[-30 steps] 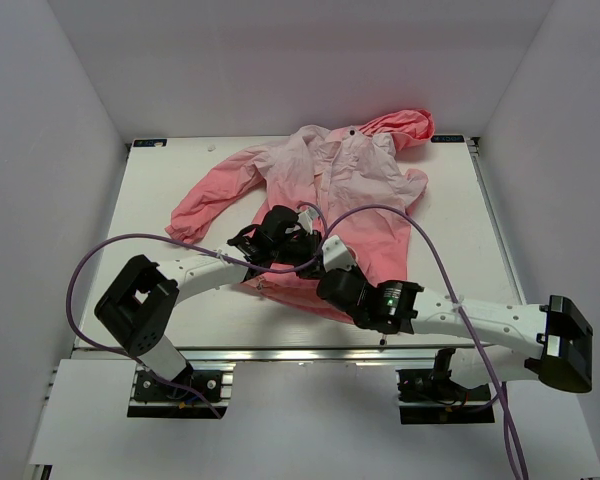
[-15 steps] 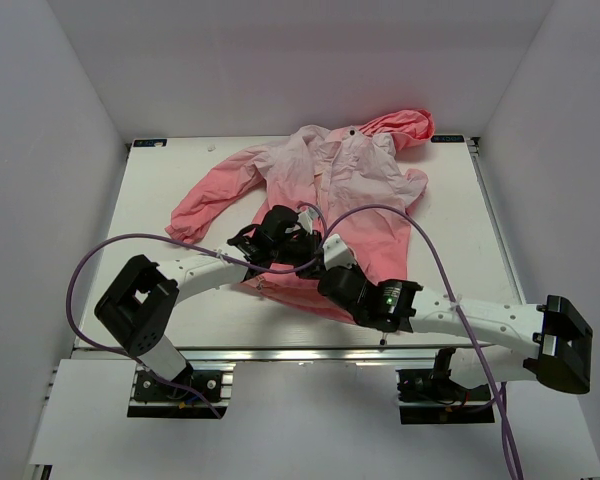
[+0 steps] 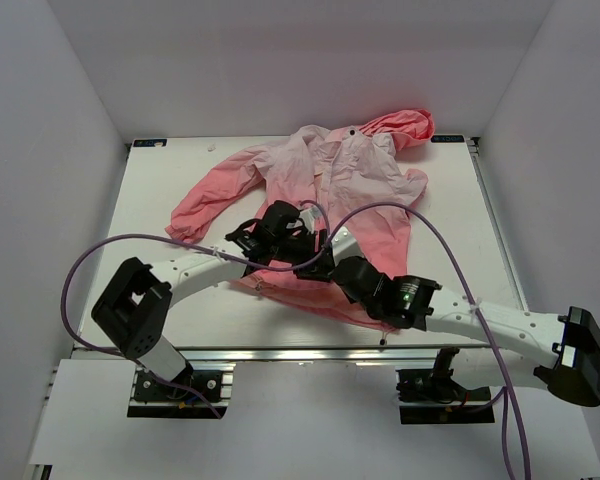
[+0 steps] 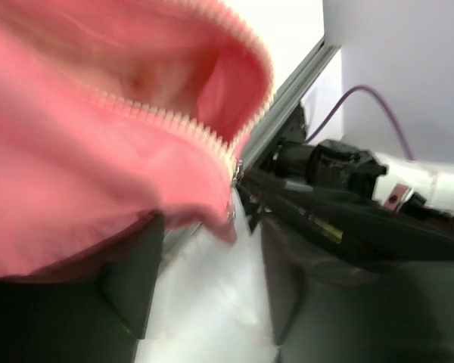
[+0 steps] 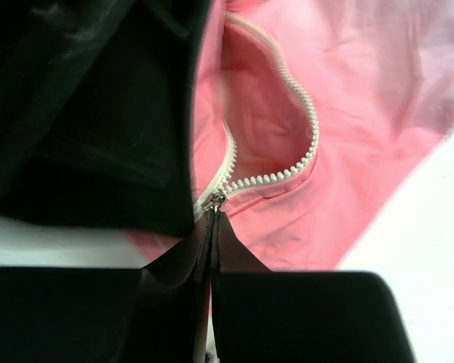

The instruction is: Zip up the jacket

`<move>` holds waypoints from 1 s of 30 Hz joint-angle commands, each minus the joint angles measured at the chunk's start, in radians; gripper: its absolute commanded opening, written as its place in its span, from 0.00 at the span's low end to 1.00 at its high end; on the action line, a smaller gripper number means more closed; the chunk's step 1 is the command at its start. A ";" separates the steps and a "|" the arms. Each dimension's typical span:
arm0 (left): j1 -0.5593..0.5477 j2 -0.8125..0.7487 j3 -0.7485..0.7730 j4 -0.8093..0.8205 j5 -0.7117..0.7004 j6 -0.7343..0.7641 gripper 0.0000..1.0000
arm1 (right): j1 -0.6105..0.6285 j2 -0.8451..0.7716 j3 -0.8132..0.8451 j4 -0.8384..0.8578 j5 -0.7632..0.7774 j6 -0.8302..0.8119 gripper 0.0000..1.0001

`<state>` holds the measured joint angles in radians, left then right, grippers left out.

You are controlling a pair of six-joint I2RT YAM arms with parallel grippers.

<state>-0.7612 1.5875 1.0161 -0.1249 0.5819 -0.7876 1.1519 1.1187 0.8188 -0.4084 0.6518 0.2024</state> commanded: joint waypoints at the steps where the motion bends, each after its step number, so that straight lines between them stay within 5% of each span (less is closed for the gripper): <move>1: -0.004 -0.092 -0.001 -0.054 0.003 0.045 0.69 | -0.014 -0.020 0.022 0.048 -0.056 -0.038 0.00; 5: -0.006 -0.153 0.002 -0.108 -0.060 0.124 0.98 | -0.020 -0.014 0.071 0.045 -0.154 -0.055 0.00; 11: -0.015 -0.340 -0.040 -0.189 -0.177 0.463 0.98 | -0.081 0.010 0.207 -0.099 -0.311 -0.064 0.00; 15: -0.053 -0.431 -0.045 -0.220 -0.417 0.637 0.98 | -0.182 0.016 0.263 -0.145 -0.460 -0.080 0.00; 27: -0.114 -0.390 0.053 -0.260 -0.482 1.221 0.98 | -0.348 0.089 0.439 -0.237 -0.780 -0.126 0.00; 30: -0.170 -0.363 0.061 -0.236 -0.623 1.323 0.96 | -0.368 0.112 0.465 -0.257 -0.813 -0.117 0.00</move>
<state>-0.8867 1.2171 1.0332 -0.3656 0.0757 0.3447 0.8013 1.2156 1.2217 -0.6533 -0.0643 0.0937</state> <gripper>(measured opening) 0.971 0.009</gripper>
